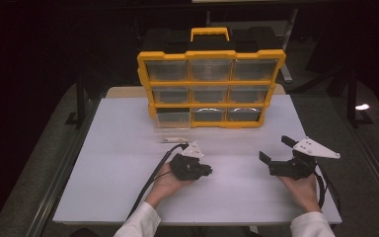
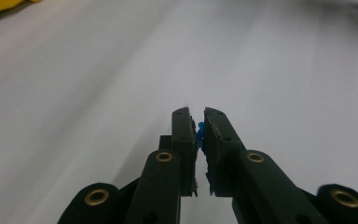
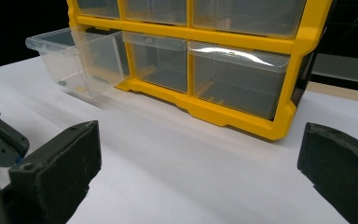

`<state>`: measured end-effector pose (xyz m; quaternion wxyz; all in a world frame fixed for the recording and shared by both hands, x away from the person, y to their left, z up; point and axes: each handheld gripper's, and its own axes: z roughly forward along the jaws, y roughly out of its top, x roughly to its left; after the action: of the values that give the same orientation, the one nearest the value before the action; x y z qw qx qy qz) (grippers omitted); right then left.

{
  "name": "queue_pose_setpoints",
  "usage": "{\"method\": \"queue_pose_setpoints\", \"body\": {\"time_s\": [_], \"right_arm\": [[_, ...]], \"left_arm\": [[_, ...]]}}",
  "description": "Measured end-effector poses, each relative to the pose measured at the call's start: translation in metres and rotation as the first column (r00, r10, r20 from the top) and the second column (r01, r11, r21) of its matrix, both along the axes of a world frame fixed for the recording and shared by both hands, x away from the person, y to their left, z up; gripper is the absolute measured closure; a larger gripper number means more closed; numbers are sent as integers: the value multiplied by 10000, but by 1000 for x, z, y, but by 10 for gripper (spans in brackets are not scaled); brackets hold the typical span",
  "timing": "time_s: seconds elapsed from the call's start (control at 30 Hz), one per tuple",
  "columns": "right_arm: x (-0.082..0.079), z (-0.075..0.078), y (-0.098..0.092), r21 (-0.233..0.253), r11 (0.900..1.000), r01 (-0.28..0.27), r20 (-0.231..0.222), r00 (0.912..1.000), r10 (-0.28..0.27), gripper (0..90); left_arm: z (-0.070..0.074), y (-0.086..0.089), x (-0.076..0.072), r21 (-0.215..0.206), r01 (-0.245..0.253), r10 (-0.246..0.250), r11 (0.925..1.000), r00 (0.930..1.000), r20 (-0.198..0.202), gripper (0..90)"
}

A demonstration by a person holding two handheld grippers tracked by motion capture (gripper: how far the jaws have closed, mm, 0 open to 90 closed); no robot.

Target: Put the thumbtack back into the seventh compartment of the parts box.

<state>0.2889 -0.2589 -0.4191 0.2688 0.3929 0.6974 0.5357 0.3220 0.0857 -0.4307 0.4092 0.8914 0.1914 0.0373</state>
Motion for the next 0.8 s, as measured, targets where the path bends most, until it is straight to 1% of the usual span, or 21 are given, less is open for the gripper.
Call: {"method": "queue_pose_setpoints", "body": {"time_s": [0.27,0.4,0.53,0.63,0.8], "right_arm": [[0,0,0,1,10000,-1,-24,10000,1,0],[0,0,0,-7,10000,-25,-62,10000,25,0],[1,-1,0,-10,10000,-32,-67,10000,32,0],[1,0,0,2,10000,-22,-58,10000,22,0],[1,-1,0,-5,10000,-46,-71,10000,46,0]], "left_arm": [[7,8,3,-200,-123,122,9997,9999,-13,834],[12,11,5,-434,-272,275,9987,9996,59,834],[18,14,7,-467,-343,351,9983,9992,170,834],[23,18,9,-546,-514,528,9972,9983,241,834],[31,23,13,-530,-631,650,9966,9972,359,834]]}}
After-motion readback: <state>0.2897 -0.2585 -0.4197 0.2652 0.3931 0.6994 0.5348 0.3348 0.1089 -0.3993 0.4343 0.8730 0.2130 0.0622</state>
